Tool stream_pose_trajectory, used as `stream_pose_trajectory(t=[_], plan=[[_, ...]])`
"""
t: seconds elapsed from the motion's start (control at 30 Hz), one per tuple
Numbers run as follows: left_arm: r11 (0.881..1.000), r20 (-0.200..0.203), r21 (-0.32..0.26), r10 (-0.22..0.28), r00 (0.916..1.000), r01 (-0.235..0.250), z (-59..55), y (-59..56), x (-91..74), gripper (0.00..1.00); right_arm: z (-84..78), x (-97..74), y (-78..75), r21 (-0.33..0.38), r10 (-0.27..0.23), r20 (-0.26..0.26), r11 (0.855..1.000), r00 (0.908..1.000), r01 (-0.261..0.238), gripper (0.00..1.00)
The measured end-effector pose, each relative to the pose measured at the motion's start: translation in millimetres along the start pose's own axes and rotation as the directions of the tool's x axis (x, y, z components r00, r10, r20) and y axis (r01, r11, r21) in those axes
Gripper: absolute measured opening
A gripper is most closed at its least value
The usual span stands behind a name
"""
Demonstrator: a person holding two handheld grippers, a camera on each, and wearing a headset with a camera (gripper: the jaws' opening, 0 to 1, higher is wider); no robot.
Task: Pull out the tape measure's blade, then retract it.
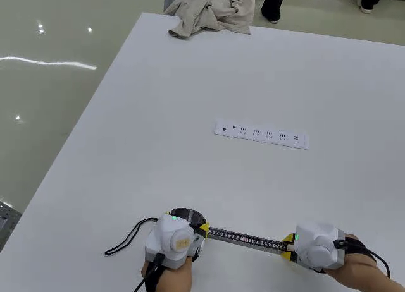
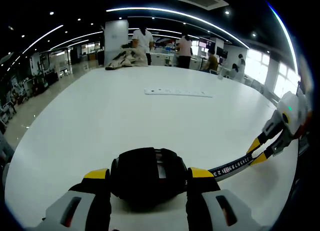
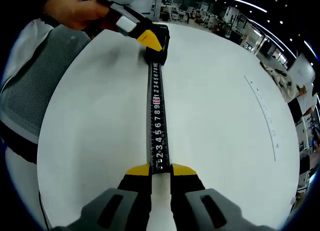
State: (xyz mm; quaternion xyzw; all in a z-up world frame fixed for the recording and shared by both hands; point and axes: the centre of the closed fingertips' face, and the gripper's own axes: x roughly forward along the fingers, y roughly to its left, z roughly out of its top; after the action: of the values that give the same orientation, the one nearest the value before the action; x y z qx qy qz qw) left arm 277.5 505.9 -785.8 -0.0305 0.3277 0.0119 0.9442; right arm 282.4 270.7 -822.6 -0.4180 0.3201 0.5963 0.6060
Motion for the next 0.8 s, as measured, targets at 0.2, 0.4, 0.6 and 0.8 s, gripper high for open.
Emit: stream_pose_trajectory(t=[0.2, 0.4, 0.6, 0.8], plan=[[1.000, -0.003, 0.000, -0.001, 1.0000, 0.001, -0.1, 0.0, 0.0, 0.58, 3.4, 1.8, 0.2, -0.005, -0.001, 0.006, 1.000, 1.0000, 0.001, 0.13], [1.000, -0.005, -0.001, -0.001, 1.0000, 0.001, 0.3, -0.2, -0.2, 0.58, 10.8, 6.4, 0.3, -0.012, 0.000, 0.010, 1.000, 1.0000, 0.000, 0.13], [1.000, -0.008, -0.002, -0.002, 1.0000, 0.002, 0.7, -0.5, -0.5, 0.58, 15.5, 7.7, -0.3, -0.019, -0.002, 0.012, 1.000, 0.9999, 0.002, 0.13], [1.000, -0.011, -0.001, -0.003, 0.9999, 0.003, 0.1, -0.5, 0.0, 0.58, 20.1, 10.3, 0.1, -0.023, -0.003, 0.015, 1.000, 0.9999, 0.004, 0.13]])
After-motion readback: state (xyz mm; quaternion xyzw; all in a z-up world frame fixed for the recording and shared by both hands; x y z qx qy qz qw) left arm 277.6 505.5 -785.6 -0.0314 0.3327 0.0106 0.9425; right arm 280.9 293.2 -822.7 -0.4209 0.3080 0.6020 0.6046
